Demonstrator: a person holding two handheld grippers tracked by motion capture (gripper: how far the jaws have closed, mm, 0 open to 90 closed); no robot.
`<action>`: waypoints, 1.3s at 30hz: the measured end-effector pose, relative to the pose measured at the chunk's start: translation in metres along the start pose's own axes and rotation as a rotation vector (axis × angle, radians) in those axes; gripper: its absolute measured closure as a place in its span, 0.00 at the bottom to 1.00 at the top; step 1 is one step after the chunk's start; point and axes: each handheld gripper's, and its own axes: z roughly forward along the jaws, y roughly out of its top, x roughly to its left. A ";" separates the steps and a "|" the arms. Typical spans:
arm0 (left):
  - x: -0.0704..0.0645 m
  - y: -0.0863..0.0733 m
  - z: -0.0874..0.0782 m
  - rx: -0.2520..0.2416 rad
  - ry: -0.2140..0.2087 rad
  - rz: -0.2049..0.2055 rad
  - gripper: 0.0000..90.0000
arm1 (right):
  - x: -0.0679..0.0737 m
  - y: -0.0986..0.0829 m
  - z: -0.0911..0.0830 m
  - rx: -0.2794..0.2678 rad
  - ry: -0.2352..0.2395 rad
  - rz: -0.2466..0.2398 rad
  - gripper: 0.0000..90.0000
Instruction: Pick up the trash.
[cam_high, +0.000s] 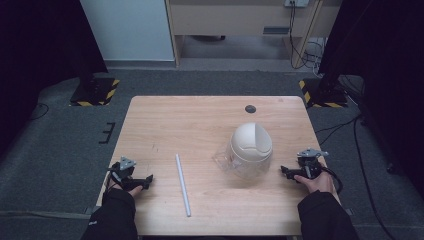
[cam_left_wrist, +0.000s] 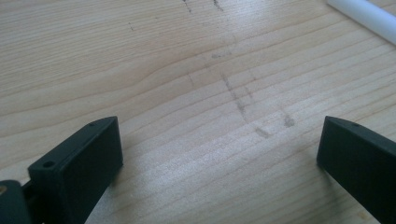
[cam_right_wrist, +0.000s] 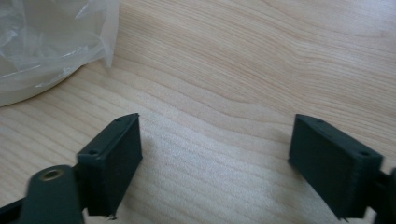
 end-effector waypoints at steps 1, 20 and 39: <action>0.001 0.001 0.001 0.003 0.006 0.003 0.00 | 0.000 0.001 -0.001 0.003 0.004 0.005 0.23; 0.001 0.002 0.001 0.010 -0.006 0.013 0.00 | 0.010 0.049 -0.067 -0.422 0.095 0.026 0.20; 0.000 0.003 0.002 0.012 -0.002 0.007 0.00 | 0.063 0.094 -0.099 -0.549 0.280 -0.152 0.16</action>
